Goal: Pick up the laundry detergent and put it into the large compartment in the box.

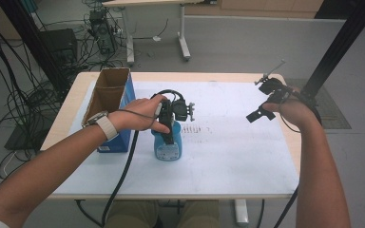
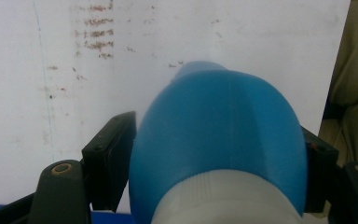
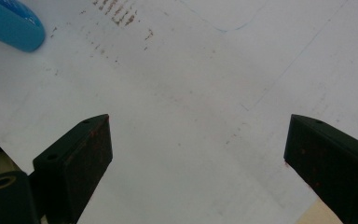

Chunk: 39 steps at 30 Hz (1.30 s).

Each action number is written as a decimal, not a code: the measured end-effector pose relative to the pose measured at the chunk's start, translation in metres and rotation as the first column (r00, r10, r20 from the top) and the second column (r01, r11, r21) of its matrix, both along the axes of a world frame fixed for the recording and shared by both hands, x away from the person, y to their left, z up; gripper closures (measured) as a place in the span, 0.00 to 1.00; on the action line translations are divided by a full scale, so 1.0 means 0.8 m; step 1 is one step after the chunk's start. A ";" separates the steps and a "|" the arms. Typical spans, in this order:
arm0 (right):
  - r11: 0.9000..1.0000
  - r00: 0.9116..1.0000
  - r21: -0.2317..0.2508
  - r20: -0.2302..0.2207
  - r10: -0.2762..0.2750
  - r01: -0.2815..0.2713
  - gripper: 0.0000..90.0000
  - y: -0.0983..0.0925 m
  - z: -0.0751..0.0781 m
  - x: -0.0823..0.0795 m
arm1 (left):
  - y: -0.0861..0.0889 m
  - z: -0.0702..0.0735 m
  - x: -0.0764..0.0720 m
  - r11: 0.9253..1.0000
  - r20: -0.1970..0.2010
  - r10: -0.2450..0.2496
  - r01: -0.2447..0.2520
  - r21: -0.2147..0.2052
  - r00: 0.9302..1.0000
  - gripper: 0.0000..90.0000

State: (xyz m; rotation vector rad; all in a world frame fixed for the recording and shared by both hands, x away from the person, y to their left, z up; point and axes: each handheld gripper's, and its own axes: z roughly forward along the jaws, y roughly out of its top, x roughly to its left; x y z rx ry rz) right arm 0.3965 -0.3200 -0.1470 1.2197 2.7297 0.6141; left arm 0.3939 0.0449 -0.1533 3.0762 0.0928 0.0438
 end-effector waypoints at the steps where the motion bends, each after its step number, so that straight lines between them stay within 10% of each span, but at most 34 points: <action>1: 1.000 1.000 0.000 0.000 0.000 0.000 0.08 0.000 0.000 0.000 | 0.001 0.000 0.003 1.000 -0.014 -0.001 0.001 -0.004 1.000 0.35; 39: 1.000 1.000 -0.010 -0.006 -0.001 0.000 0.09 0.000 0.003 -0.004 | 0.004 -0.001 0.004 1.000 -0.024 0.004 -0.005 -0.010 1.000 0.43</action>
